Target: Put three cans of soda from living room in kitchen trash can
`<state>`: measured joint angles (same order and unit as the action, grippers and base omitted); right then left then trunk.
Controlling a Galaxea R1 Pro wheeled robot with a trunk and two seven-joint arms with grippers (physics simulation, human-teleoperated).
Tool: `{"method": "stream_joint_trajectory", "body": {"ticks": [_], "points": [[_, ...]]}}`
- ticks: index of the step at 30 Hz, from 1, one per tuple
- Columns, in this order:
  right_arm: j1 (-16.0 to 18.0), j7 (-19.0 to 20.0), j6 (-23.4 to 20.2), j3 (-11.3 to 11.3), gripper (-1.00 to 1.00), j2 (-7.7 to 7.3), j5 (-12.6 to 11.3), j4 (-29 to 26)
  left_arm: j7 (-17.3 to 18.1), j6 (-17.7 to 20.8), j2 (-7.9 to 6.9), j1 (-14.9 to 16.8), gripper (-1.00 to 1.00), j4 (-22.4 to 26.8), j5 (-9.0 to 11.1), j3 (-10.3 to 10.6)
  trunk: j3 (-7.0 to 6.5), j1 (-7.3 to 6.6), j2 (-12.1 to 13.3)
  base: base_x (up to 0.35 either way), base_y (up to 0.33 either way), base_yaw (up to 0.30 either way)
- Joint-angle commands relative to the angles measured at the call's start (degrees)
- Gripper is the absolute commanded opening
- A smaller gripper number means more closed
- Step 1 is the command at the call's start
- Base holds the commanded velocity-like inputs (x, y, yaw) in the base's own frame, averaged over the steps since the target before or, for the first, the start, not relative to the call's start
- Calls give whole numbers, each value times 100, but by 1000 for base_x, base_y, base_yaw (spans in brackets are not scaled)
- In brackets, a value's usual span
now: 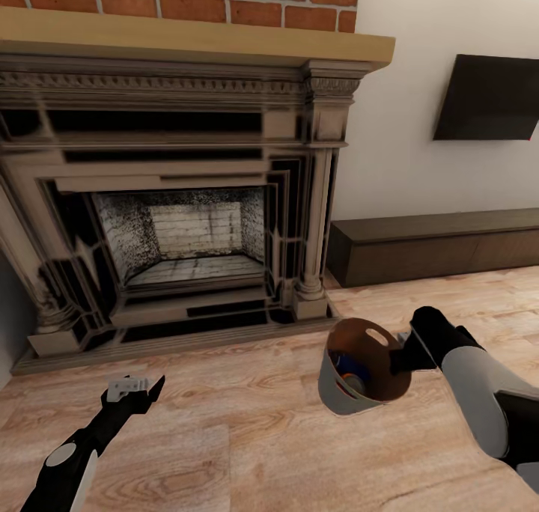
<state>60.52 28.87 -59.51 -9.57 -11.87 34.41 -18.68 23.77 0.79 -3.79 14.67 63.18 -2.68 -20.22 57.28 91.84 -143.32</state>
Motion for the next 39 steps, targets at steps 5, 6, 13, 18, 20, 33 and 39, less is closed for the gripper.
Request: {"method": "stream_joint_trajectory", "body": {"ticks": [5,6,13,18,20,33,39], "points": [[201,-297,-49,-21,-100,-166,-233,530,0,0,1,6,100,-6,-4,0,0,0,0,0,0,0],[208,-317,-49,-14,-100,-168,-233,579,1,0,1,5,100,-7,-4,0,0,0,0,0,0,0],[225,-698,-49,-25,-100,-196,-245,901,4,0,1,1,100,-7,-4,0,89,10,-6,0,0,0],[204,-757,-49,-41,-100,-199,-257,945,10,0,1,0,100,-7,-4,0,200,23,-12,0,0,0],[199,-762,-49,-43,-100,-199,-258,950,16,0,1,0,100,-7,-1,0,244,28,-15,0,0,0],[179,-777,-49,-42,-100,-211,-234,946,26,0,1,0,100,-1,9,2,532,62,-32,0,0,0],[179,-770,-49,-41,-100,-214,-233,938,35,0,-1,0,100,0,10,5,665,77,-40,0,0,0]]}}
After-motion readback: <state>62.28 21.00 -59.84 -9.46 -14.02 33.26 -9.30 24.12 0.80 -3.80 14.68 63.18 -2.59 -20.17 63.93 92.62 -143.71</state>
